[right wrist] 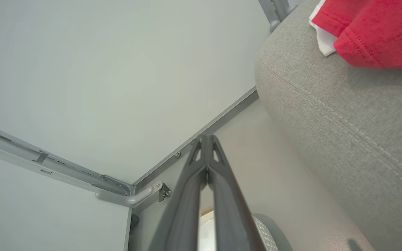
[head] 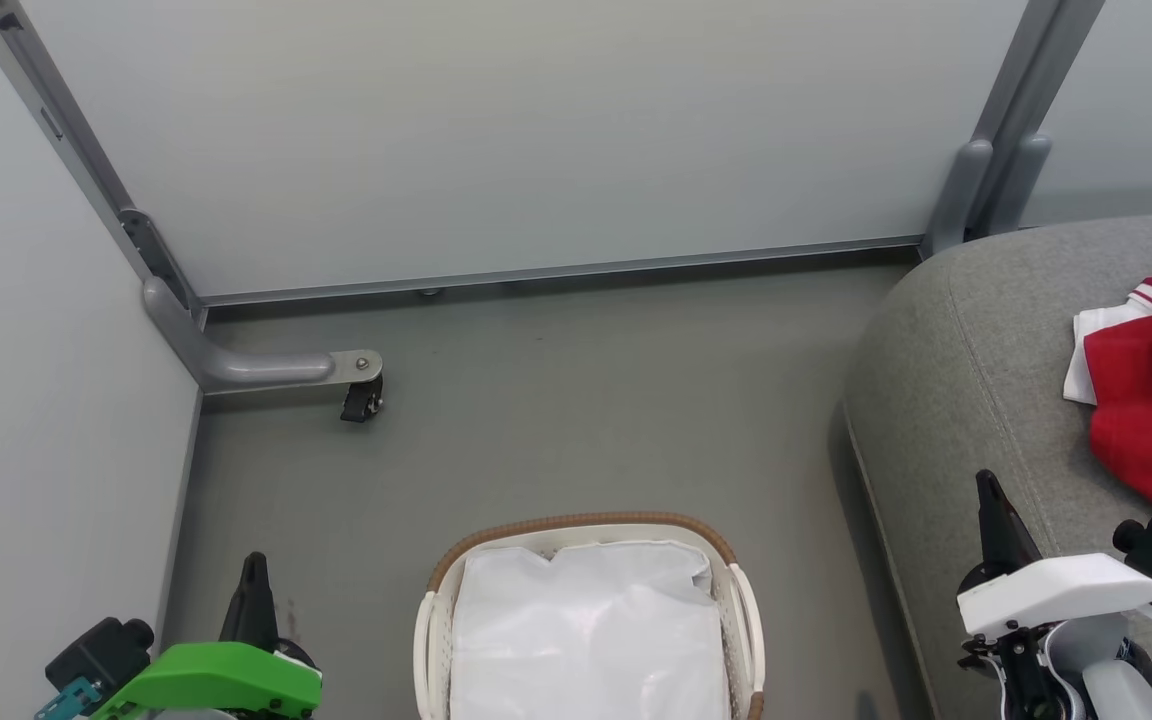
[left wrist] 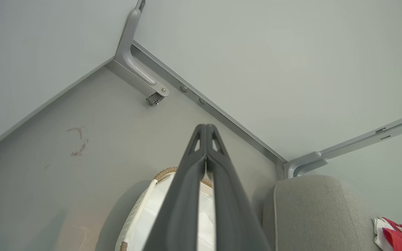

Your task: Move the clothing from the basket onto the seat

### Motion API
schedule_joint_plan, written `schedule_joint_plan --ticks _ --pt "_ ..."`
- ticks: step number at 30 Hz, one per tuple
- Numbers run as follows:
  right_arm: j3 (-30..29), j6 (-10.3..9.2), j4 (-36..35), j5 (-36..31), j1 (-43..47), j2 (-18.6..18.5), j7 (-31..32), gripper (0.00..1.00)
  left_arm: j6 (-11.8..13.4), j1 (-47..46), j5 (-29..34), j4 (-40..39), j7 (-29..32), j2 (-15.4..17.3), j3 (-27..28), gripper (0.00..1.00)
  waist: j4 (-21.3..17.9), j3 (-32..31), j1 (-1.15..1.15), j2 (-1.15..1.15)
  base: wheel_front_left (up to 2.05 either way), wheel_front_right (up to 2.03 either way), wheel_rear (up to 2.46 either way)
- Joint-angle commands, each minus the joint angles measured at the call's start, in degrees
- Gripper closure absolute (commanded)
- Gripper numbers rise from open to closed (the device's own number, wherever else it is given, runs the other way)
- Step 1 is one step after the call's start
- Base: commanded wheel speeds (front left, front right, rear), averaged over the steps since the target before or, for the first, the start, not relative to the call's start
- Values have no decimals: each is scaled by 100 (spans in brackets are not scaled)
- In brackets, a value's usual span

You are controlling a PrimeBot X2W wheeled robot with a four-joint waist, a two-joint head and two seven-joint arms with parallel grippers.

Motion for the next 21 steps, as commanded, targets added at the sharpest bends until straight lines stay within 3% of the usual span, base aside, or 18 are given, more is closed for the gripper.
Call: schedule_joint_plan --ticks 1,21 --pt "-22 -2 -107 190 -5 -41 47 100 -32 -175 -184 -114 34 21 39 100 -4 -2 0 0 0 0 0" --pt "-56 -3 -295 1586 35 -57 412 100 -91 -255 -1491 -332 399 28 242 100 -59 -30 0 0 0 0 0"
